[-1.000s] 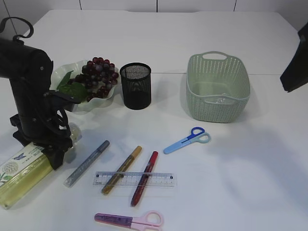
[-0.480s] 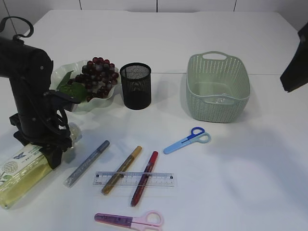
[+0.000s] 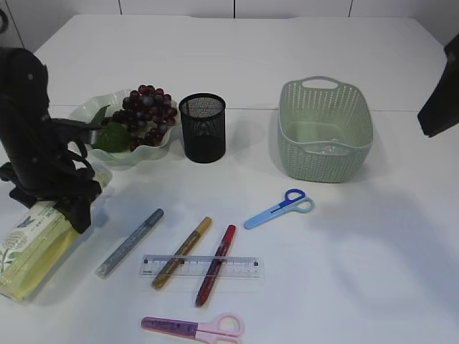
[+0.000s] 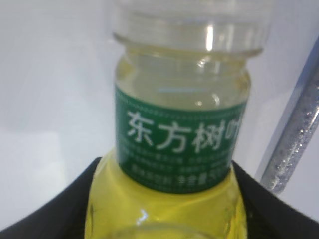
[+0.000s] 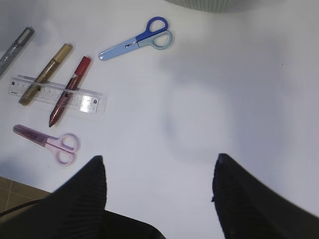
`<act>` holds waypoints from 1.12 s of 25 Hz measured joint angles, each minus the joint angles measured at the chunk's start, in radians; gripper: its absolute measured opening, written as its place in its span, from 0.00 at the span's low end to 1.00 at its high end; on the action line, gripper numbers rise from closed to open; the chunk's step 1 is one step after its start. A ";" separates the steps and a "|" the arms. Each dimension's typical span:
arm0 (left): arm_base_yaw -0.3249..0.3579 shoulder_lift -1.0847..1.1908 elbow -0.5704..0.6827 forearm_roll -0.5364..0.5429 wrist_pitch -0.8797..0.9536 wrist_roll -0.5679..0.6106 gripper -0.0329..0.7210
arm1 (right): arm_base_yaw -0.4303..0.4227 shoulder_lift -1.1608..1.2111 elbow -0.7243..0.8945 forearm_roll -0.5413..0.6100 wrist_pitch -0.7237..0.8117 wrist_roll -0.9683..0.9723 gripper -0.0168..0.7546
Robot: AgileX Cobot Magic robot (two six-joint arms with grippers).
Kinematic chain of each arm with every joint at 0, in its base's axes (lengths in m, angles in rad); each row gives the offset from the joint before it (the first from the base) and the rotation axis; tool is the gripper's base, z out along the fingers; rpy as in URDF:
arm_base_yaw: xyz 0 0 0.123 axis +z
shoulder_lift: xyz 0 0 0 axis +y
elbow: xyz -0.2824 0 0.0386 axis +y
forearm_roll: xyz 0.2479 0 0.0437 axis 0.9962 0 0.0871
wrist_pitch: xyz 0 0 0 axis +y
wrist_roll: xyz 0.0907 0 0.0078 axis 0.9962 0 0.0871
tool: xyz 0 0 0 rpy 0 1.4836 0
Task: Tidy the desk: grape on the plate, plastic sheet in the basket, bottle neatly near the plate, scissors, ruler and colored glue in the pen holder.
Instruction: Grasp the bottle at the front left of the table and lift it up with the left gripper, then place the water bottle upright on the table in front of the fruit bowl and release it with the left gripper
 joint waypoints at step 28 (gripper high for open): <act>0.053 -1.003 0.830 -0.071 -1.011 -0.035 0.64 | 0.000 0.000 0.000 -0.009 0.000 -0.016 0.70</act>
